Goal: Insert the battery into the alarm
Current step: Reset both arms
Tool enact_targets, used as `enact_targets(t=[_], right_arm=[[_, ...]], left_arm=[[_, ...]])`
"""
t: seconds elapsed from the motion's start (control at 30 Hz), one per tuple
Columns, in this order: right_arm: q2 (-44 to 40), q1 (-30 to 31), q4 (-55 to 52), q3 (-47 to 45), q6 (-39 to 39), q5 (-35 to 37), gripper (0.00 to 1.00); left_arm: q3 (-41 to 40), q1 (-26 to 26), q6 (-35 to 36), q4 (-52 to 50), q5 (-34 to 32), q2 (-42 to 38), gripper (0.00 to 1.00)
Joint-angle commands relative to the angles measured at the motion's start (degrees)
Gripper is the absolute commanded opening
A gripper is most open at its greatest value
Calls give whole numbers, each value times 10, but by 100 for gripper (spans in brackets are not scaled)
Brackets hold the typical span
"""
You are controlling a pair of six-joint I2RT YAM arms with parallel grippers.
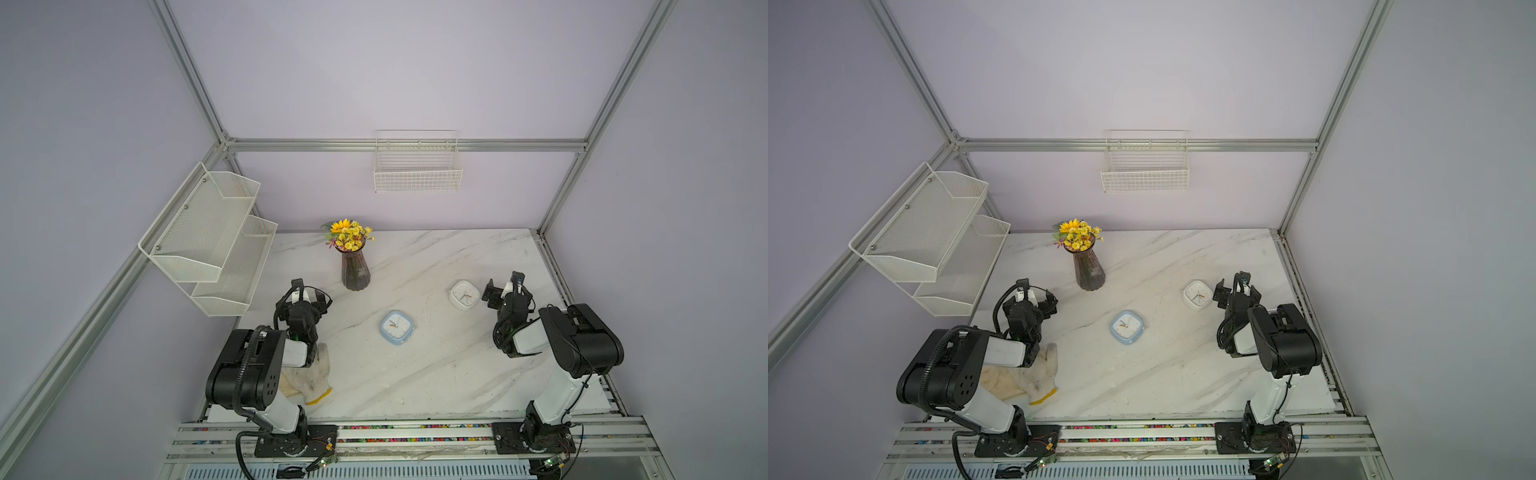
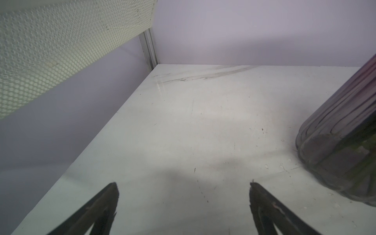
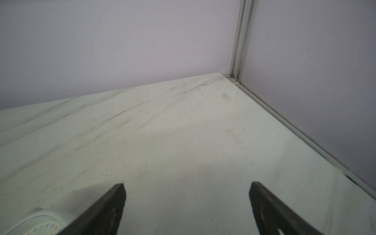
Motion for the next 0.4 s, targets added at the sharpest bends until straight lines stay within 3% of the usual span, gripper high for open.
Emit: enact_targets(t=[0.0, 0.37], right_arm=[[-6, -4, -2, 0, 3, -4, 97], [-6, -3, 8, -3, -21, -46, 97]], left_arm=[[2, 4, -4, 12, 5, -12, 100], [2, 4, -4, 12, 6, -12, 100]])
